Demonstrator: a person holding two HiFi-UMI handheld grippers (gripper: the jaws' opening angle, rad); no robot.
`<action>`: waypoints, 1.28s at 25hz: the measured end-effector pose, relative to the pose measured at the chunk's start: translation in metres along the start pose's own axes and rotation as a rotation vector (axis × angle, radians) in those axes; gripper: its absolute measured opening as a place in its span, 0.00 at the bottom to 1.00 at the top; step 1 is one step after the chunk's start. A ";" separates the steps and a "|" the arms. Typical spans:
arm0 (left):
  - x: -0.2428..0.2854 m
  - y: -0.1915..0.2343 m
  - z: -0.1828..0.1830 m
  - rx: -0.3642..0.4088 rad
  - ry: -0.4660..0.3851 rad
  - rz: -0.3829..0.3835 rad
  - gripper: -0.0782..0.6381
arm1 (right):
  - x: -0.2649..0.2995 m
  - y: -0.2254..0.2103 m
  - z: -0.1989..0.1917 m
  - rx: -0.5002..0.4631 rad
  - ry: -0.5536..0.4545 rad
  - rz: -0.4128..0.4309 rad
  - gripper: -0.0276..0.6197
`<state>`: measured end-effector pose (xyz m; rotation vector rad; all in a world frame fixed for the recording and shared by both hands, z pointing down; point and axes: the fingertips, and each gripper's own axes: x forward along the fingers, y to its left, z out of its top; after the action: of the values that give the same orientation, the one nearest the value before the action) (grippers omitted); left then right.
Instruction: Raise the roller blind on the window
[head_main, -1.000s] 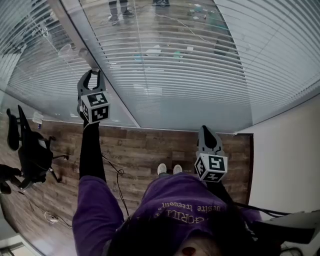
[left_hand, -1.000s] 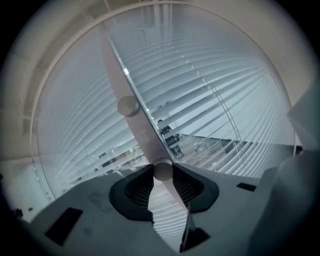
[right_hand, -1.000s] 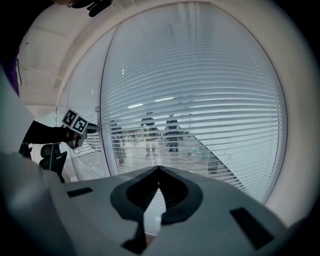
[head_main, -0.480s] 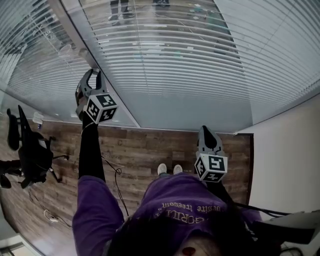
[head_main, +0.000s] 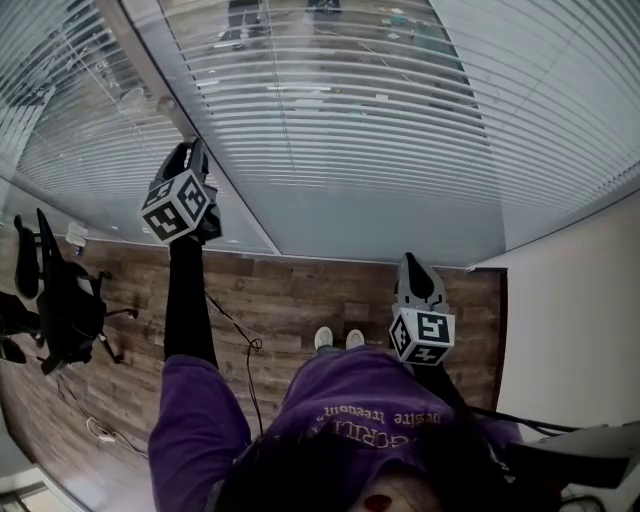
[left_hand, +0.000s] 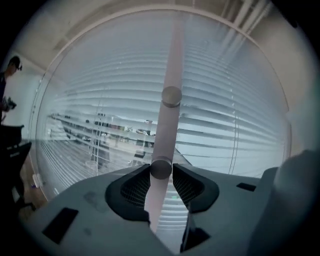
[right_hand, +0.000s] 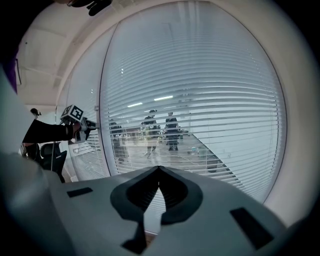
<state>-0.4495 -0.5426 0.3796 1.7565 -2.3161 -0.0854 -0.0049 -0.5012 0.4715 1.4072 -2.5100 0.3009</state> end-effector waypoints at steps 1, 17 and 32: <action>0.000 0.000 0.001 -0.051 -0.008 -0.019 0.28 | 0.000 -0.001 0.000 0.000 0.001 0.000 0.04; 0.001 0.002 0.001 0.430 0.032 0.057 0.28 | -0.004 -0.004 -0.003 -0.008 0.005 -0.004 0.04; 0.003 -0.001 -0.005 0.795 0.065 0.132 0.28 | -0.002 -0.006 -0.004 -0.009 0.003 -0.010 0.04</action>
<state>-0.4485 -0.5454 0.3850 1.8336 -2.5948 1.0251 0.0014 -0.5018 0.4747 1.4142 -2.4980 0.2891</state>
